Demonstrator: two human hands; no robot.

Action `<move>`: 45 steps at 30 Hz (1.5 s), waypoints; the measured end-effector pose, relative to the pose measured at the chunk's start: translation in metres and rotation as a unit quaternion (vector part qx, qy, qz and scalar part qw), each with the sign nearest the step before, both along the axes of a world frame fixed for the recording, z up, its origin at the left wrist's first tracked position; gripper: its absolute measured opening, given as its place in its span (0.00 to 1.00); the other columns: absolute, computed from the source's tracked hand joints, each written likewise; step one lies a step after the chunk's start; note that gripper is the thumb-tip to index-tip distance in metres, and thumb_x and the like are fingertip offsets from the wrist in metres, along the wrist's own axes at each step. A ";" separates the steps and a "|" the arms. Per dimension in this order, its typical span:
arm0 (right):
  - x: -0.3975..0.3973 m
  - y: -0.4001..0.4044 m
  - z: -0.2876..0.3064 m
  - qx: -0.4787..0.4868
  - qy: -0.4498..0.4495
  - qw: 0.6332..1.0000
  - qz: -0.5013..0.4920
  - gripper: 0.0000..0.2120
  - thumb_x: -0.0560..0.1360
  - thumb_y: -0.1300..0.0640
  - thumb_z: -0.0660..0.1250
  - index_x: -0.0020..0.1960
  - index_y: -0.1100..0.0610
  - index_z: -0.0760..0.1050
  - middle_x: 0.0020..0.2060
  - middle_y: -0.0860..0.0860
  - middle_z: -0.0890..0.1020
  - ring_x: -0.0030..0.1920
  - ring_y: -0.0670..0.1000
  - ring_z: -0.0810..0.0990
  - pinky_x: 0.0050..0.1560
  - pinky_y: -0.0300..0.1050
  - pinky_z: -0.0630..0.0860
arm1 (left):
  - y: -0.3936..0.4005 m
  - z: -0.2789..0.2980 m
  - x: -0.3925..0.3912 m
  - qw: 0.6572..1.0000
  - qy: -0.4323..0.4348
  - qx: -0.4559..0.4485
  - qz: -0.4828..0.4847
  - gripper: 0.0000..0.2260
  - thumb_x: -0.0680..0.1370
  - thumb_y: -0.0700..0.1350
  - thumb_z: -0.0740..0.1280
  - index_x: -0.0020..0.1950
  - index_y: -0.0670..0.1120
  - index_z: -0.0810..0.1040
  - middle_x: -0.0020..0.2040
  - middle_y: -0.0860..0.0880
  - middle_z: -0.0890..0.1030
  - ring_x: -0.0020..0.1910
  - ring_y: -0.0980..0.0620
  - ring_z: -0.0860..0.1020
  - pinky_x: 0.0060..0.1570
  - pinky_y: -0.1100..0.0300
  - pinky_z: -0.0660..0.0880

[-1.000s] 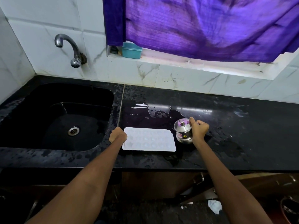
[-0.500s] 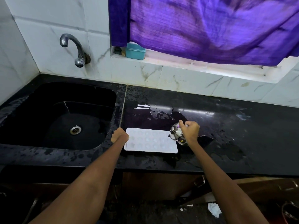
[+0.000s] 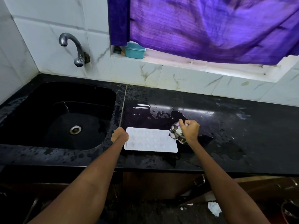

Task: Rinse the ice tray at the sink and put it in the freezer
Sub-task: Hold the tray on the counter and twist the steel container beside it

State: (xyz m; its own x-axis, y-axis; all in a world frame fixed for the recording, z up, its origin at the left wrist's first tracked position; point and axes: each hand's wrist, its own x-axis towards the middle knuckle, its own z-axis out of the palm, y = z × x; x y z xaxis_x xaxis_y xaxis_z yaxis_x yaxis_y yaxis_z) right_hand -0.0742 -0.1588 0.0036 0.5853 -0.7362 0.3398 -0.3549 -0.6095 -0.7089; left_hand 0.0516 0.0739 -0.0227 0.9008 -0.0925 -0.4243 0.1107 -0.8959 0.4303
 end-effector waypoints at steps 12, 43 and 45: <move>-0.003 -0.002 0.000 0.026 -0.021 0.999 -0.024 0.28 0.70 0.63 0.70 0.21 0.55 0.55 0.18 0.50 0.57 0.22 0.47 0.55 0.26 0.37 0.57 | 0.000 -0.001 0.001 1.000 -0.002 0.001 -0.005 0.19 0.79 0.39 0.65 0.69 0.38 0.70 0.68 0.40 0.73 0.65 0.41 0.74 0.61 0.50 0.74; 0.020 0.028 0.003 -0.021 0.004 0.998 0.061 0.32 0.70 0.64 0.70 0.21 0.50 0.50 0.17 0.45 0.55 0.21 0.45 0.53 0.29 0.41 0.59 | 0.001 -0.007 0.005 1.000 0.006 -0.018 0.004 0.19 0.78 0.40 0.66 0.69 0.38 0.70 0.68 0.40 0.74 0.64 0.42 0.76 0.62 0.50 0.75; 0.020 0.028 0.003 -0.021 0.003 0.998 0.061 0.33 0.70 0.64 0.70 0.21 0.50 0.50 0.17 0.45 0.55 0.21 0.45 0.53 0.28 0.41 0.59 | 0.001 -0.007 0.005 1.000 0.006 -0.019 0.006 0.19 0.78 0.40 0.66 0.68 0.38 0.71 0.67 0.40 0.74 0.64 0.42 0.76 0.62 0.50 0.75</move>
